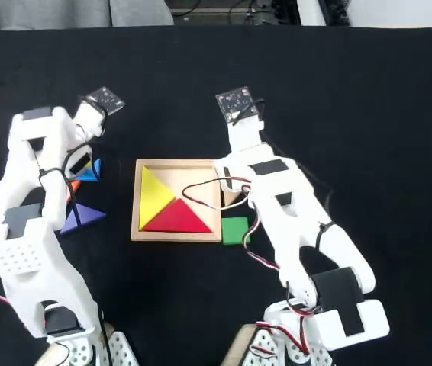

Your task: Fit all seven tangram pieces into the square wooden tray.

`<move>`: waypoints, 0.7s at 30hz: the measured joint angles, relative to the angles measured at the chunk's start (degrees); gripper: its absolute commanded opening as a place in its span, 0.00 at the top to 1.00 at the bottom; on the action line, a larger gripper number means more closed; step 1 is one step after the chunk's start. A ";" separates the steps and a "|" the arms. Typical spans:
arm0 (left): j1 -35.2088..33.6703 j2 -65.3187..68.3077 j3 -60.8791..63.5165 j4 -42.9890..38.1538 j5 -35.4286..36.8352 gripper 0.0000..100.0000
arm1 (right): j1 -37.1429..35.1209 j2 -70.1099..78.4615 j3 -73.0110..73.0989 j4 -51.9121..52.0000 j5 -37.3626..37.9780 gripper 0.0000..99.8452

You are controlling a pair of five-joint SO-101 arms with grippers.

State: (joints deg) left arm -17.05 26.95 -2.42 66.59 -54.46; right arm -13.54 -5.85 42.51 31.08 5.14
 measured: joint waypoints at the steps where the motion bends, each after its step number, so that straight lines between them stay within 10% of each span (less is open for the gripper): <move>1: 0.00 0.00 -1.93 2.46 -0.09 0.95 | 0.00 0.00 0.00 0.00 0.00 0.99; 8: 2.20 -0.09 -14.15 17.76 -0.35 0.82 | 0.00 0.00 0.00 0.00 0.00 0.99; 21: 2.46 8.79 -15.91 15.91 -3.43 0.79 | 0.00 0.00 0.00 0.00 0.00 0.99</move>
State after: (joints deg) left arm -14.59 35.74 -18.33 82.51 -57.89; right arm -13.54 -5.85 42.51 31.08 5.14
